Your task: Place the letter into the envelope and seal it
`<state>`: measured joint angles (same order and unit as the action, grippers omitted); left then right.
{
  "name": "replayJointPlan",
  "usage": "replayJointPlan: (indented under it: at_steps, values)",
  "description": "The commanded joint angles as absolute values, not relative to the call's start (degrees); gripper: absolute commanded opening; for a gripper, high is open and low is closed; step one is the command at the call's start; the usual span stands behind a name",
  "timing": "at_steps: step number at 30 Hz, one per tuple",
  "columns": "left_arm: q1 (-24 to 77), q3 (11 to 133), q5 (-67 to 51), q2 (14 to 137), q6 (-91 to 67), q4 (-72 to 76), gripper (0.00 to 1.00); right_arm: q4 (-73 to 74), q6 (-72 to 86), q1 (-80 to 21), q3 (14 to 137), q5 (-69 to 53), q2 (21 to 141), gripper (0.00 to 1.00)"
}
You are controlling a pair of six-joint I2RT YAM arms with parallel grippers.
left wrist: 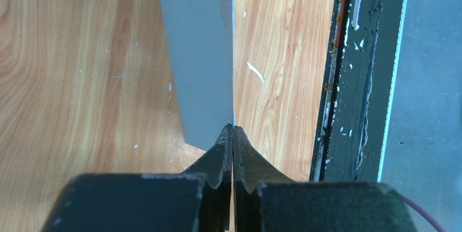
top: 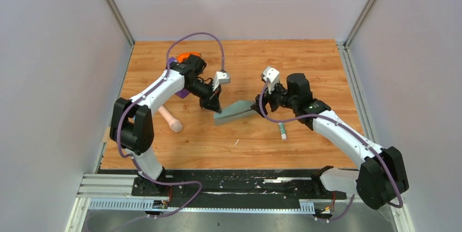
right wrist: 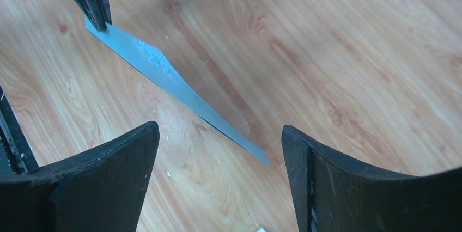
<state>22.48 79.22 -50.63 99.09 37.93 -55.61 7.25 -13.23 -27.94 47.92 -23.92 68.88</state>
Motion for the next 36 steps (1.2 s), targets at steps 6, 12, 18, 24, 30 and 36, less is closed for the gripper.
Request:
replayJointPlan:
  at_steps: [6,12,18,24,30,36]
  values:
    - [22.32,81.15,-50.09,97.12,41.11,-57.85,0.00,10.22,-24.78,-27.82,55.06,-38.37,79.99,0.82]
    - [22.32,81.84,-49.89,96.97,41.26,-58.04,0.00,13.25,-26.29,-30.14,59.18,-41.28,86.41,0.58]
    - [22.32,83.01,-48.78,96.22,41.64,-58.87,0.00,13.55,-23.25,-30.15,59.65,-42.13,86.90,0.07]
    - [22.20,86.14,-43.59,93.62,37.88,-56.42,0.47,16.66,-10.44,-30.14,64.21,-45.63,87.43,0.00]
    - [20.71,91.92,-40.99,87.41,33.99,-54.39,0.74,15.70,6.72,-30.15,66.21,-56.57,86.13,0.00]
    - [20.57,92.11,-37.04,85.84,28.58,-51.05,0.79,11.64,16.10,-28.60,63.01,-52.35,92.64,0.00]
